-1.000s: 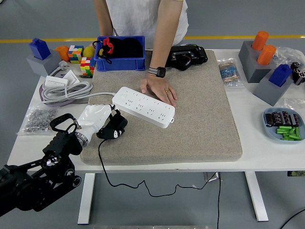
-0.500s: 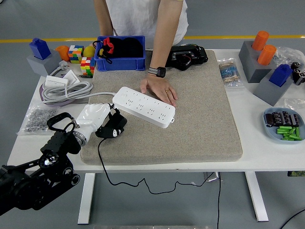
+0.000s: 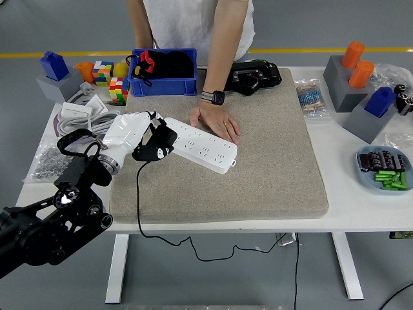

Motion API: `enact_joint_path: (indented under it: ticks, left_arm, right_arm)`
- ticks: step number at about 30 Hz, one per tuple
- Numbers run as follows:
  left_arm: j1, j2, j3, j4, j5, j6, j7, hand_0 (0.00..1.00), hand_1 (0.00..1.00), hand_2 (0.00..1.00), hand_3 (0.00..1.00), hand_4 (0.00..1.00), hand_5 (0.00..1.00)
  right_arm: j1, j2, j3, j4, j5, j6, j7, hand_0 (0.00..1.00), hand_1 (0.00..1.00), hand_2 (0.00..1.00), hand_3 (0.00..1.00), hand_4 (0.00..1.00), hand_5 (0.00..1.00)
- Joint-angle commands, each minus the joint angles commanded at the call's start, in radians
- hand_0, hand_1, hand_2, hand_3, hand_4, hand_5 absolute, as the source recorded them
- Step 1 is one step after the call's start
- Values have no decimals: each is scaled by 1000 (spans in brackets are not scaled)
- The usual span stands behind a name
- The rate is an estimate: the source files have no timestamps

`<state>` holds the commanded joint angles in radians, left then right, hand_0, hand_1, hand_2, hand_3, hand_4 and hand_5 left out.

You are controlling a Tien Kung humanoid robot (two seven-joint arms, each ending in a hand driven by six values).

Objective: Press the white button,pick up the black plug,place it near the board,insert it into the board

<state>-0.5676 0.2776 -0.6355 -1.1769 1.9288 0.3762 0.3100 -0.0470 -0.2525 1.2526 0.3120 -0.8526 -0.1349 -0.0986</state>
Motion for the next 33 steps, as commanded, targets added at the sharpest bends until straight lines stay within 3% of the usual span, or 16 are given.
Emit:
enact_joint_path:
  ticks: [14,25,33]
  left_arm:
    - [-123,-95,91,193,-34,-8,1,114,183,219,358,292,2]
    - [-153,-106,134,267,-6,-27,19,114,188,222,361,297,2]
    - [-151,-97,155,270,-10,-36,26,116,188,223,366,306,2]
  right_arm:
    - [3,-4,-15,0,8,1,-1,587,499,519,526,654,352]
    - [3,-7,-22,-1,10,1,-2,588,499,515,526,645,341]
    - [1,-6,-22,-1,10,0,-1,587,499,515,527,643,340]
